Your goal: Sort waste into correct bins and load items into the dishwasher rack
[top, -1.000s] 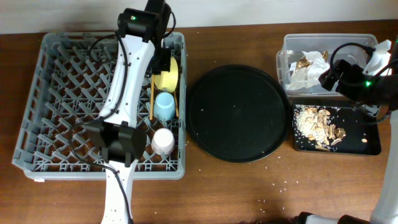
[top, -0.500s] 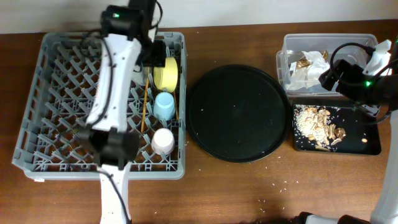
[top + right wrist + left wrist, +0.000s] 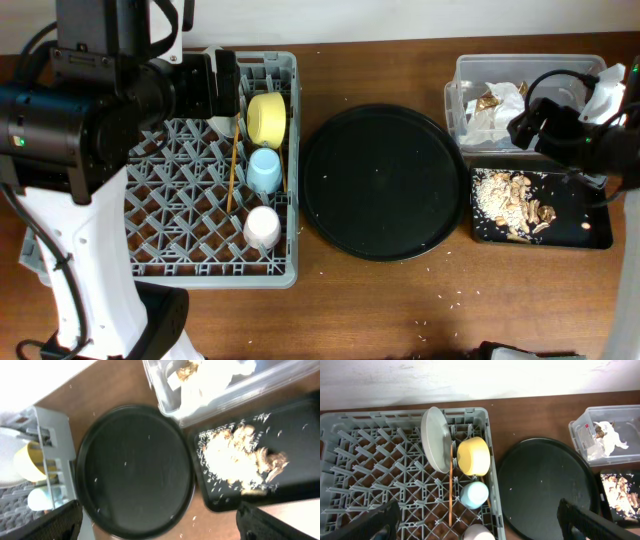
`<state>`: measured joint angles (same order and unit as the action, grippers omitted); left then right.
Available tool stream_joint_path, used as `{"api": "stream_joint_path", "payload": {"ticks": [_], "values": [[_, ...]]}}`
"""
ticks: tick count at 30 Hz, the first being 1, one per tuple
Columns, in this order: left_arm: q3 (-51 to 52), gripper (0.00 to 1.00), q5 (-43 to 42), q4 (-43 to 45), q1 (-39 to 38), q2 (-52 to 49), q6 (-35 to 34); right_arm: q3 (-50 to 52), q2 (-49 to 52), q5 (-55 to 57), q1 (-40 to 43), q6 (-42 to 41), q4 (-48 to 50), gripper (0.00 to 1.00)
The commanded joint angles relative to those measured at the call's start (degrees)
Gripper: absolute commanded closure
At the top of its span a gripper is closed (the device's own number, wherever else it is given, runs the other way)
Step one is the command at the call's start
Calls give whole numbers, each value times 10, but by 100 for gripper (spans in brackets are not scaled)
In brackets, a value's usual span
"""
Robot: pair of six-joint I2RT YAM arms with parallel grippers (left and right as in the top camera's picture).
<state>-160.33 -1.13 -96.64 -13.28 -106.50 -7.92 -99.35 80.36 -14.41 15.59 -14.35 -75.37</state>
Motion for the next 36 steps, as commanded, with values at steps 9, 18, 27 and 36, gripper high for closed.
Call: {"api": "stream_joint_path", "payload": {"ticks": [9,18,27,36], "values": [[2,1,-6,0,0,1,3,819,-616,84,-153,33,763,1],[2,1,-6,-1,-1,1,3,990,-801,167,-153,7,711,2],[2,1,-6,0,-1,1,3,990,-801,158,-152,8,707,2],[6,1,-6,-1,-1,1,6,990,-801,158,-152,8,707,2]]}}
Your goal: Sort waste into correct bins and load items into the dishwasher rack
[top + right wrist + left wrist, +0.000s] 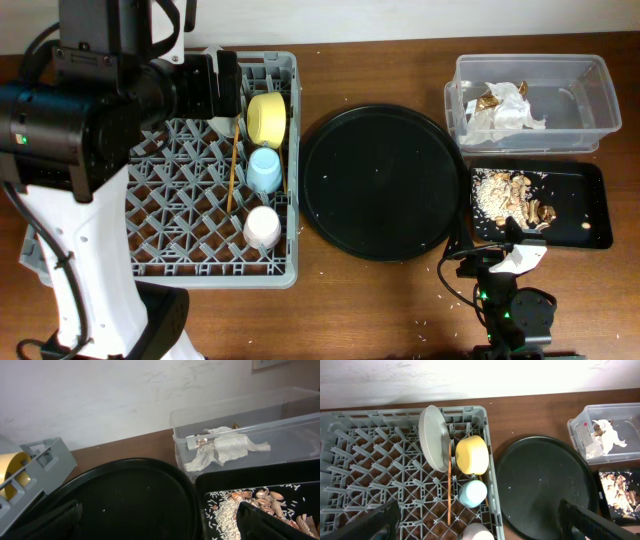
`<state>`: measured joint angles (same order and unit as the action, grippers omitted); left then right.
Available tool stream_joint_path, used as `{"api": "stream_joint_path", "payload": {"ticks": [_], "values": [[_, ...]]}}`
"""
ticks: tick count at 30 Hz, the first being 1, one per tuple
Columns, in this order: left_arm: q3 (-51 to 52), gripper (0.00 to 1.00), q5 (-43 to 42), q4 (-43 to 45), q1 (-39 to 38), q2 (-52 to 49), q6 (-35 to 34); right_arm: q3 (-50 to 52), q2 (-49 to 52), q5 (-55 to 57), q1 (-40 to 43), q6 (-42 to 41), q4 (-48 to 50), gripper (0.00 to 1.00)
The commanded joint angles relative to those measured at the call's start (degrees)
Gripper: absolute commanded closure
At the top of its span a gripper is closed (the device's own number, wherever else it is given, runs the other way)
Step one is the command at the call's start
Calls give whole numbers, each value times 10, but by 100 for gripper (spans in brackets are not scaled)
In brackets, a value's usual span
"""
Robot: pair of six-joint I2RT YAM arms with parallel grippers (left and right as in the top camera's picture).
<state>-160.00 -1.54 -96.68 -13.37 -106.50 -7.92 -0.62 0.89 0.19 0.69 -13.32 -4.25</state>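
The grey dishwasher rack (180,215) at the left holds a yellow bowl (267,118), a light blue cup (264,170), a white cup (262,227), a wooden chopstick (233,170) and a white plate (433,437). My left gripper (475,527) hangs open above the rack's far part, nothing between its fingers. The clear waste bin (585,100) holds crumpled paper (500,112). Rice and shells (510,198) lie in the black rectangular tray (575,225). My right gripper (157,525) is open and empty, low by the table's front edge near that tray.
A round black tray (383,180) lies between the rack and the bins, with a few rice grains on it. More grains are scattered on the brown table (400,300) in front. The left arm's body (70,110) covers the rack's left side.
My right arm was over the clear bin at the back right; now it sits low at the table's front edge, its camera looking level across the trays. The left arm has barely moved.
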Motion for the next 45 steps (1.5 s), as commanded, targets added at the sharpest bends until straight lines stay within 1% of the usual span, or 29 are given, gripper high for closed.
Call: {"api": "stream_joint_path", "payload": {"ticks": [1,3,4,5,7,8,10,11,12,13,14,16,17,18,19,21,23,24,27,45], "values": [[12,1,3,0,1,1,16,3,-7,12,-3,-3,-4,2],[69,1,35,4,0,13,21,3,-7,12,-3,-3,-4,1],[121,1,39,31,2,31,21,3,-7,12,-3,-3,-4,2],[199,1,39,90,2,63,31,3,-7,12,-3,-3,-4,2],[467,1,39,296,10,183,50,3,-7,12,-3,-3,-4,1],[621,1,39,397,27,260,50,3,-7,12,-3,-3,-4,2],[840,1,39,530,57,375,50,3,-7,12,-3,-3,-4,2],[965,1,39,633,78,440,50,3,-7,12,-3,-3,-4,1],[1057,1,38,700,95,492,50,3,-7,12,-3,-3,-4,2],[1183,1,38,805,112,568,50,3,-7,12,-3,-3,-4,2],[1279,1,38,875,123,634,50,3,-7,12,-3,-3,-4,2],[1439,1,37,975,146,769,50,3,-7,12,-3,-3,-4,2],[1495,1,37,1004,155,827,50,3,-7,12,-3,-3,-4,2],[1531,1,38,1019,156,866,65,3,-7,12,-3,-3,-4,2],[1560,1,37,1027,156,899,82,3,-7,12,-3,-3,-4,2],[1594,1,37,1026,156,944,96,3,-7,12,-3,-3,-4,1],[1595,1,34,970,157,977,111,3,-7,12,-3,-3,-4,2],[1595,1,34,923,157,1002,126,3,-7,12,-3,-3,-4,2],[1595,1,28,926,155,1063,128,3,-7,12,-3,-3,-4,2],[1595,1,28,919,154,1062,128,3,-7,12,-3,-3,-4,2]]}}
